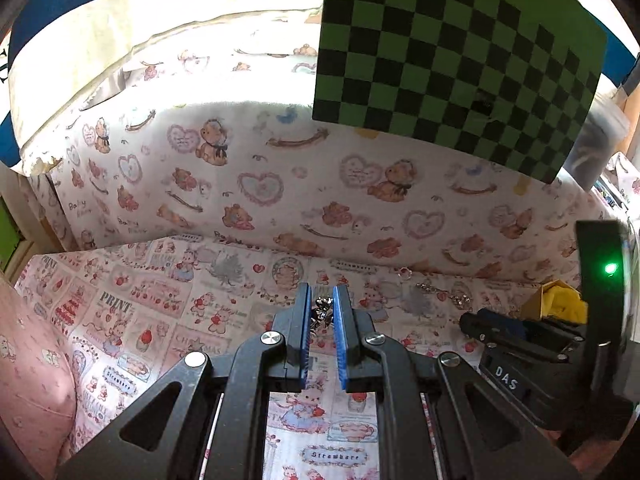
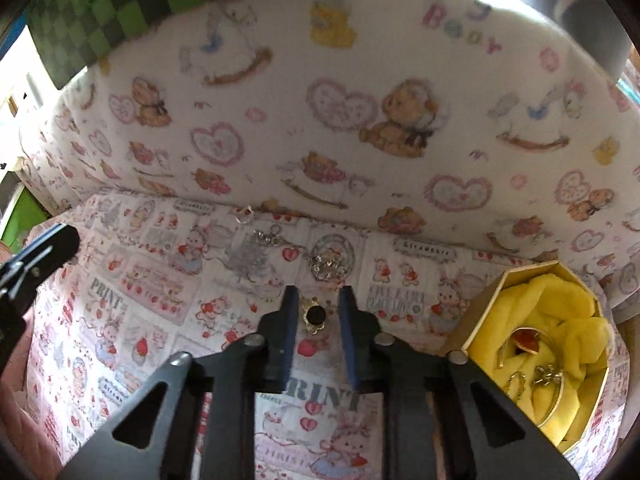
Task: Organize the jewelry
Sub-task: 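Carry both earrings toward the box with the left and right grippers, then lower both held earrings into the gold box and open both grippers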
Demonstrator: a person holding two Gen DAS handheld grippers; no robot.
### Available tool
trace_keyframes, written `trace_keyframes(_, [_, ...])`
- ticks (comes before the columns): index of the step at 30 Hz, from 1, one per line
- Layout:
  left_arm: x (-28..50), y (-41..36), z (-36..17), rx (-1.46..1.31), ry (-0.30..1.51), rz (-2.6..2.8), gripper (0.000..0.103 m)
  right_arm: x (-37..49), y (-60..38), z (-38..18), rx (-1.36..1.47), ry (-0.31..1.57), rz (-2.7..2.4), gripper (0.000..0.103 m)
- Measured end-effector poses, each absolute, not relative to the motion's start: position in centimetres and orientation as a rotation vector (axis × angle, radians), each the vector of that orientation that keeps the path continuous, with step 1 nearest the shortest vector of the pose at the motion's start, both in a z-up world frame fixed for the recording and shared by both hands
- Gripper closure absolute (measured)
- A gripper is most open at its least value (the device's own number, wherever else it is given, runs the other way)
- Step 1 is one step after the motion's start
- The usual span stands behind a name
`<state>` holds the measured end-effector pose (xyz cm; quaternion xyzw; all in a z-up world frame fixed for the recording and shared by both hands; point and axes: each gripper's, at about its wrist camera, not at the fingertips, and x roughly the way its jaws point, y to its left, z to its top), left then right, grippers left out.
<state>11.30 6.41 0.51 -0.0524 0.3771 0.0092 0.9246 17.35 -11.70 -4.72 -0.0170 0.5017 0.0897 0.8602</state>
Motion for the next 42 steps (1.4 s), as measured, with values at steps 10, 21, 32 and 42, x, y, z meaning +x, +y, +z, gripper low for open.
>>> trace_keyframes(10, [10.9,5.5,0.8,-0.075,0.758,0.014,0.093,14.1,-12.0,-3.3,-0.065,0.976,0.213,0.093])
trace_keyframes(21, [10.0,4.2,1.5,-0.070,0.725,0.015,0.093,7.0,-18.4,1.2,0.099,0.780,0.338,0.093])
trace_keyframes(32, [8.1,-2.4,4.3,-0.003,0.702,-0.127,0.093,7.3,-28.5,1.9,0.342,0.740,0.240,0.093])
trace_keyframes(42, [9.5,-11.9,4.6,-0.005,0.780,-0.322,0.093,8.0,-32.7,0.0,0.482,0.785,0.224,0.092])
